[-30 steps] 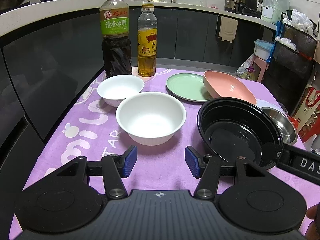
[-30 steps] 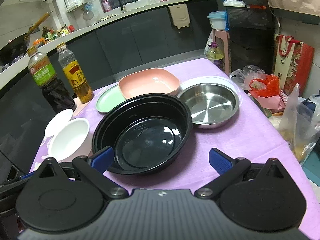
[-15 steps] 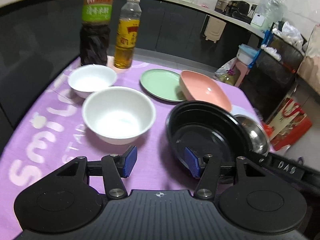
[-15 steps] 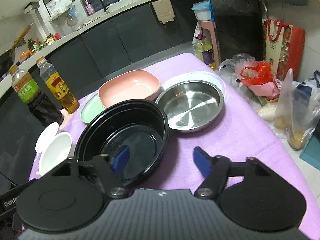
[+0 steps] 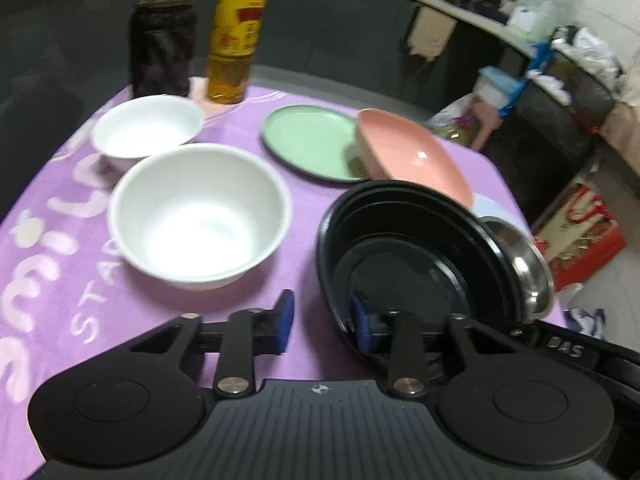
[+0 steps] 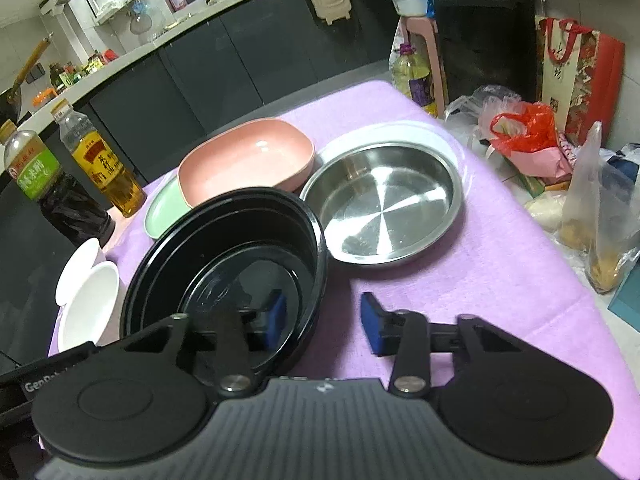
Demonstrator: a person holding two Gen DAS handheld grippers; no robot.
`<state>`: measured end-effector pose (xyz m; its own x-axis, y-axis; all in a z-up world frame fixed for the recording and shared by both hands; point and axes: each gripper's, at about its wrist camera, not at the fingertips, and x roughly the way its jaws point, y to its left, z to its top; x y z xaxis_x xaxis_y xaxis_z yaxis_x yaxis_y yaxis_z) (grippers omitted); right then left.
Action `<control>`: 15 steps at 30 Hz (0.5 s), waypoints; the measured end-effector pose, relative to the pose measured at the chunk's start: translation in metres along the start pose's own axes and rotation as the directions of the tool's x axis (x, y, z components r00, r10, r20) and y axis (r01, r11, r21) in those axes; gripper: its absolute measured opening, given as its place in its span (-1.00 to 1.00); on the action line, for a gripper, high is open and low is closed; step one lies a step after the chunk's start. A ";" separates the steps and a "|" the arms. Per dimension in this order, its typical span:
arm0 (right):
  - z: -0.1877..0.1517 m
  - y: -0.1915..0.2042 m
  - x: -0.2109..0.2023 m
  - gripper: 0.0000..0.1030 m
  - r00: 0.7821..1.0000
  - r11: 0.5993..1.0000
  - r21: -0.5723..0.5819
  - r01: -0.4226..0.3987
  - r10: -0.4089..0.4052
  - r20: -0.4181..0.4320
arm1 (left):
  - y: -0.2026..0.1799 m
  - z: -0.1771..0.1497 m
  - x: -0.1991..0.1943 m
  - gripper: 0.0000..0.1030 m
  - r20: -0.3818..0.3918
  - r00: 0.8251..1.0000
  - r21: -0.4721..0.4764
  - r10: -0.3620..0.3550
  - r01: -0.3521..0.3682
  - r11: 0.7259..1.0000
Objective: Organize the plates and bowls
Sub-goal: 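Close both grippers on the black bowl's rim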
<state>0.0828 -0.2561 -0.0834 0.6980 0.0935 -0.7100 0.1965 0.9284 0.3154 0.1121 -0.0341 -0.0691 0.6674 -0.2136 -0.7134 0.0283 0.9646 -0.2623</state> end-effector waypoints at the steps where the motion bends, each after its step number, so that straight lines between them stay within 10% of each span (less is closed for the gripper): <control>1: 0.000 -0.001 0.002 -0.65 1.000 1.000 0.001 -0.015 0.015 -0.008 | -0.001 -0.001 0.000 -0.72 0.004 1.000 0.009 -0.014 0.014 1.000; 15: -0.012 0.010 -0.022 -0.74 0.999 0.997 -0.058 -0.047 0.048 0.009 | -0.002 -0.016 -0.034 -0.73 0.078 0.997 0.072 0.003 -0.009 0.997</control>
<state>0.0611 -0.2447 -0.0727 0.7128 0.1348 -0.6882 0.1232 0.9421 0.3120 0.0772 -0.0315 -0.0548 0.7235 -0.1980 -0.6613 0.0762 0.9751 -0.2085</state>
